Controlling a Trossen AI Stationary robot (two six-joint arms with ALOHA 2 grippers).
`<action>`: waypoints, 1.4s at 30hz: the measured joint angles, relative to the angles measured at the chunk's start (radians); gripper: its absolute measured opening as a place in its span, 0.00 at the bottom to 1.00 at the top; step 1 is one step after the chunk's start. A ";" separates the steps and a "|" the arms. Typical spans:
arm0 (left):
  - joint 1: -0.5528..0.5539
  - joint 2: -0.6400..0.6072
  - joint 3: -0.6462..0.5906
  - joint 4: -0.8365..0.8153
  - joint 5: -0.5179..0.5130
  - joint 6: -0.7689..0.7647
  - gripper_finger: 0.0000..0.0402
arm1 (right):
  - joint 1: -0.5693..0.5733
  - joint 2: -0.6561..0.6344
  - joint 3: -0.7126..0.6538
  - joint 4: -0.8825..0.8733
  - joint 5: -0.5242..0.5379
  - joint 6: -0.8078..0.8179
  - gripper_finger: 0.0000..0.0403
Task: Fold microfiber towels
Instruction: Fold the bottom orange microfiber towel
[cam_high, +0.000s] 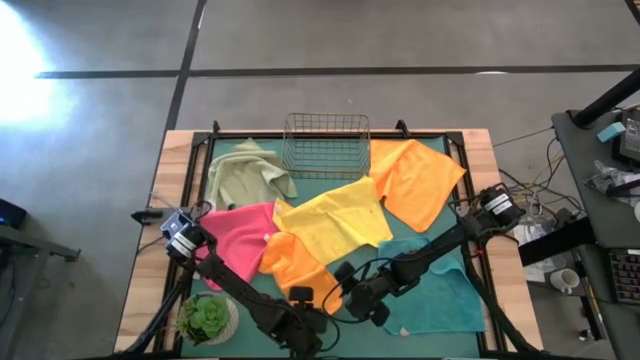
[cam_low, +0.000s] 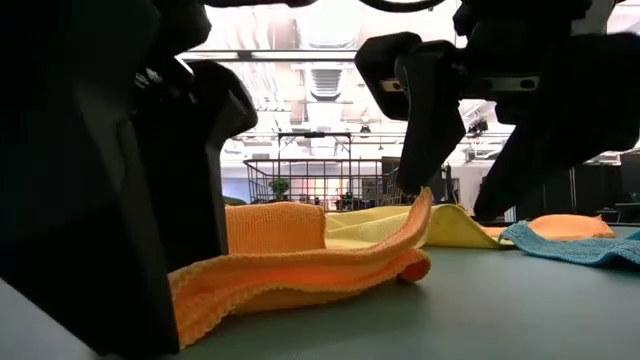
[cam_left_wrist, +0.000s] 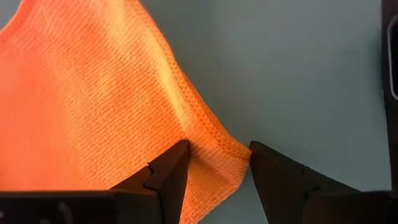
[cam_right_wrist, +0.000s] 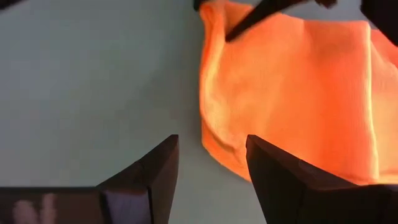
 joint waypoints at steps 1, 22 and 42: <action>0.002 0.000 0.001 -0.012 0.000 -0.034 0.39 | 0.000 0.003 0.000 0.004 -0.003 -0.007 0.44; 0.011 -0.020 0.011 -0.070 -0.004 -0.244 0.03 | -0.024 0.104 -0.001 0.100 0.011 -0.004 0.43; 0.011 -0.023 0.012 -0.071 0.010 -0.244 0.03 | -0.055 0.114 0.000 0.094 0.150 0.092 0.13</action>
